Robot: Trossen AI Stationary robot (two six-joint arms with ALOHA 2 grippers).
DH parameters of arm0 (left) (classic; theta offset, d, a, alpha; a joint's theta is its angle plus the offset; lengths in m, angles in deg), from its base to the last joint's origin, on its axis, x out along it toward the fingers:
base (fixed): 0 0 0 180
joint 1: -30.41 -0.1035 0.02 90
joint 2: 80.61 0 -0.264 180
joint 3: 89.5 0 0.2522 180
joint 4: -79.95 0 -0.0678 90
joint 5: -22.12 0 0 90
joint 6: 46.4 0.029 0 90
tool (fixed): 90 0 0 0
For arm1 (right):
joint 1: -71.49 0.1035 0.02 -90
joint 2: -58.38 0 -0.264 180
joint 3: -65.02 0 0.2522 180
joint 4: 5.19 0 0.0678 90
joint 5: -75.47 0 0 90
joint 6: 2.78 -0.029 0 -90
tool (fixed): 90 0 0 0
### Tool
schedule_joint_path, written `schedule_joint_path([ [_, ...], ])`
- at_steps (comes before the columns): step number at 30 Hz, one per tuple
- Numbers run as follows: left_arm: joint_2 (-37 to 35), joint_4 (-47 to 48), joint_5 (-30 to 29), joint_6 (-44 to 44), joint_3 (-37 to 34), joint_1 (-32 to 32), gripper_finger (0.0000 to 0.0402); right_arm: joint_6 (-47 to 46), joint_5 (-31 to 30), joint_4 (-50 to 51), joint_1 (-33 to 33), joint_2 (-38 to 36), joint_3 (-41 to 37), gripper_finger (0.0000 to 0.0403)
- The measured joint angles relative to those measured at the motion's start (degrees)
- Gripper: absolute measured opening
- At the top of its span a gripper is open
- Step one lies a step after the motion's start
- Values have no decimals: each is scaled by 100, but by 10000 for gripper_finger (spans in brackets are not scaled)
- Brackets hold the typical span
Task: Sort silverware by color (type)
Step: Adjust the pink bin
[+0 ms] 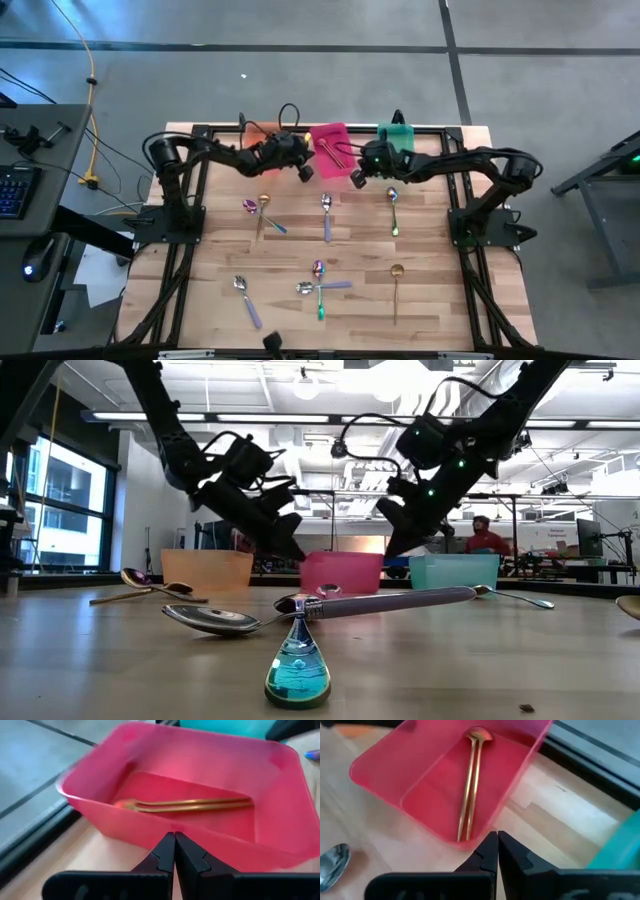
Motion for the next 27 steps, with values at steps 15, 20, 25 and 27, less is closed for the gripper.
schedule_joint_path([
  [15, -557, 665, 283, 353, 66, -346, 0, 53, 18, -440, 162, 343, 0, 0],
  [20, -1021, 692, 593, 397, -178, -227, 0, 278, 53, -762, 162, 343, 0, 0],
  [25, -1416, 252, 857, 395, -696, -78, 0, 251, 327, -1136, 191, 341, 0, 0],
  [27, -1583, 100, 978, 396, -892, -22, 0, 239, 329, -1142, 231, 341, 0, 0],
])
